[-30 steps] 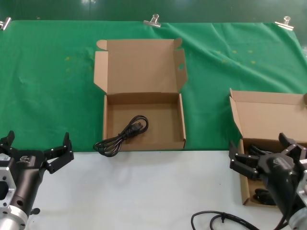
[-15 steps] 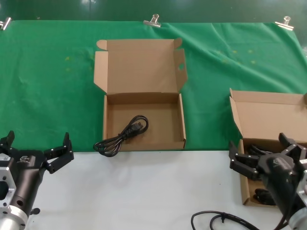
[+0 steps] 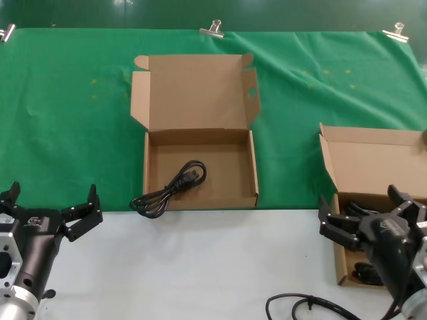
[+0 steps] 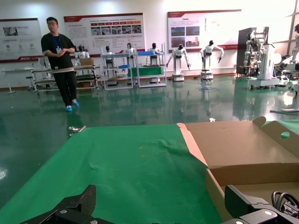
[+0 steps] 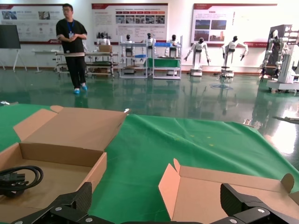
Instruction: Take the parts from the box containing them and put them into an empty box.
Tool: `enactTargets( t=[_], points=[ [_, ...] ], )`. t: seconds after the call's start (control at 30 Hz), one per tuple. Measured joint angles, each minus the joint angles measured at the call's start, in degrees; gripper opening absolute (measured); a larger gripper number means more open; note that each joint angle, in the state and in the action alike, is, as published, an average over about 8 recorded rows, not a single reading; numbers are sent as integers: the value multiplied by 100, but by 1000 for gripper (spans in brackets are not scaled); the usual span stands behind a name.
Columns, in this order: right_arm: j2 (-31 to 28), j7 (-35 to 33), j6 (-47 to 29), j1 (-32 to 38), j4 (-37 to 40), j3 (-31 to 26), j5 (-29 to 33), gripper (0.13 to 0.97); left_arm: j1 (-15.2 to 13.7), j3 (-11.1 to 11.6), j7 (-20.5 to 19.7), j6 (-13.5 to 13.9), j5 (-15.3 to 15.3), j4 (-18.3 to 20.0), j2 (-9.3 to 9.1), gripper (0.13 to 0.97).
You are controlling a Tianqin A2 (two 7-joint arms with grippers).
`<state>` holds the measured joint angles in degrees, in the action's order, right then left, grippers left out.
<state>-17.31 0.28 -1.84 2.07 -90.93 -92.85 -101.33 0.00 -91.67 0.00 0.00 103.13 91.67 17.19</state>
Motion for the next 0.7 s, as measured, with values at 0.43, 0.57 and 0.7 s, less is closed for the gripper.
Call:
enactTargets(
  t=[0.43,0.57,0.7],
  points=[
    [0,0,0,0,0,0,0,966,0,0,0,0,0,0,0,966],
    [0,0,0,0,0,0,0,966,0,0,0,0,0,0,0,966],
    [0,0,0,0,0,0,0,966,0,0,0,0,0,0,0,966]
  ],
)
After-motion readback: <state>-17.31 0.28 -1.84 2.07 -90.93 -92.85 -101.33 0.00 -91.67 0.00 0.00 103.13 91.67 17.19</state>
